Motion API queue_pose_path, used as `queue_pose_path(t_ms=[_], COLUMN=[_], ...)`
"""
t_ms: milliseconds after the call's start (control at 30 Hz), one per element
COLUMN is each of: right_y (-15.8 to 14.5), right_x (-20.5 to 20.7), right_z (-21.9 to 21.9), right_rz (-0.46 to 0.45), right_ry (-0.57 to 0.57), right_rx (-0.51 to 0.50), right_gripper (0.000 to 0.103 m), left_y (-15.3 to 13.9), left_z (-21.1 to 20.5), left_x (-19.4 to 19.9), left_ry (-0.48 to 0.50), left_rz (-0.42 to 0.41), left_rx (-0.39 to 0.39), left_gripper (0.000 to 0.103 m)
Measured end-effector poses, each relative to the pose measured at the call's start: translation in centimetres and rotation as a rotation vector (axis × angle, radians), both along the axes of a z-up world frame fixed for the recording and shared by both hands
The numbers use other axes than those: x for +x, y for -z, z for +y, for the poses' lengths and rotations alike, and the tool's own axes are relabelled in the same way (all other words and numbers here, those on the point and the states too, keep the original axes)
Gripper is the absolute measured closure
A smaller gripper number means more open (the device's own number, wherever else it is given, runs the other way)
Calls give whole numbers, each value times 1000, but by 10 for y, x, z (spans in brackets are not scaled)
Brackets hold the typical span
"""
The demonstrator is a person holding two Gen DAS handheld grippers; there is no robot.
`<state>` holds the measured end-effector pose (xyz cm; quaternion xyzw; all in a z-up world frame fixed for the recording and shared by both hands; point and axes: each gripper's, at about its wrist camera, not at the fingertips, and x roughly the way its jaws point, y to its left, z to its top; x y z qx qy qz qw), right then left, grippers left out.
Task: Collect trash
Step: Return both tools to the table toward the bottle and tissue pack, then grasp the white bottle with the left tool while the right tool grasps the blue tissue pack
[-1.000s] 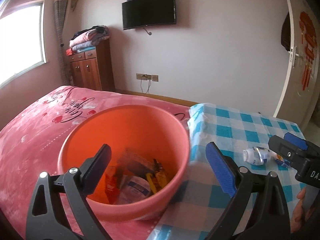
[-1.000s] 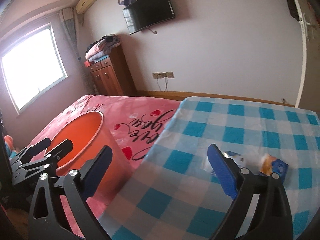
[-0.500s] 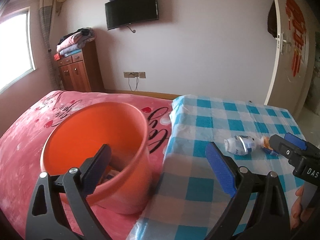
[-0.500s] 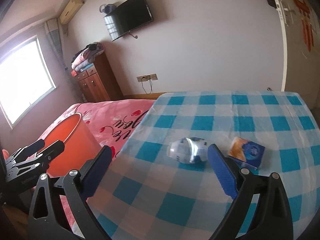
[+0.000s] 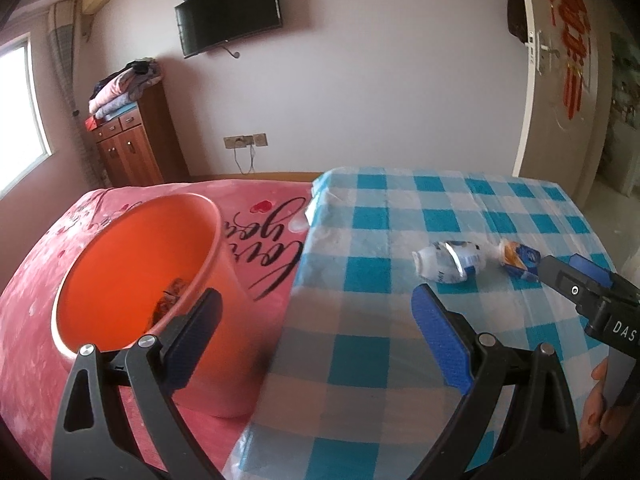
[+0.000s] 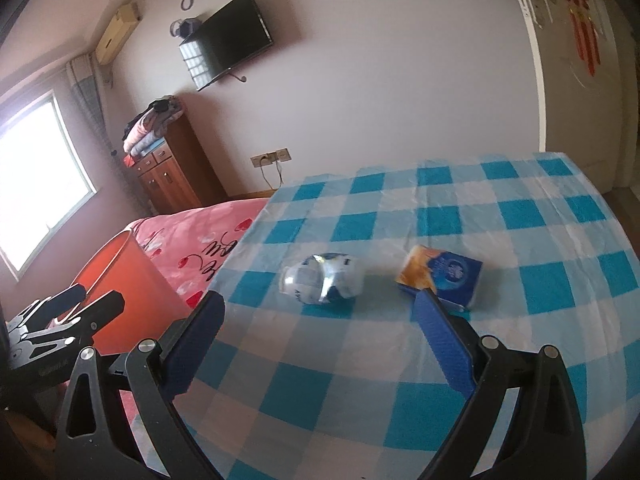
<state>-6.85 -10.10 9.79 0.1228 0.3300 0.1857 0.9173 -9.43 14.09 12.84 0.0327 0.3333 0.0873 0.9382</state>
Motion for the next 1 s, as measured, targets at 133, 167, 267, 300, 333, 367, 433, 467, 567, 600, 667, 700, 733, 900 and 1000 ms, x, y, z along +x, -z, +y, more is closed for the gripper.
queue_pose_path(t_ms=[133, 167, 267, 300, 333, 367, 433, 467, 567, 600, 667, 700, 733, 900, 1000], right_y=[7, 8, 14, 16, 18, 20, 25, 27, 36, 40, 47, 50, 53, 63, 67], right_x=[0, 0, 1, 2, 3, 4, 6, 7, 13, 16, 19, 21, 23, 32, 36], right_z=[-13, -16, -28, -32, -36, -39, -48, -51, -63, -67, -74, -77, -82, -100, -111], right_rz=[8, 9, 16, 21, 26, 32, 43, 49, 81, 94, 119, 129, 139, 161, 173], right_ry=[20, 24, 43, 50, 55, 60, 73, 78, 95, 102, 113, 116, 120, 144, 159], right_rx=[5, 7, 16, 20, 24, 29, 38, 39, 47, 50, 55, 62, 69, 87, 106], right_gripper=[8, 8, 8, 8, 8, 8, 8, 8, 8, 8, 8, 8, 8, 8, 8], left_y=[6, 8, 13, 15, 17, 19, 24, 25, 32, 33, 37, 39, 41, 51, 58], left_z=[-10, -13, -20, -22, -25, -27, -34, -35, -42, -44, -50, -52, -55, -69, -73], left_x=[5, 6, 11, 12, 13, 14, 17, 18, 22, 23, 27, 28, 30, 45, 58], left_ry=[12, 15, 23, 26, 31, 37, 51, 54, 68, 72, 93, 102, 113, 163, 180], left_rz=[24, 31, 52, 57, 61, 68, 86, 90, 106, 113, 122, 126, 131, 163, 193], left_rx=[-4, -7, -11, -11, -11, -12, -17, -18, -18, -17, -23, -24, -26, -98, -208], left_gripper=[7, 7, 7, 7, 7, 7, 7, 7, 7, 7, 7, 7, 7, 7, 7])
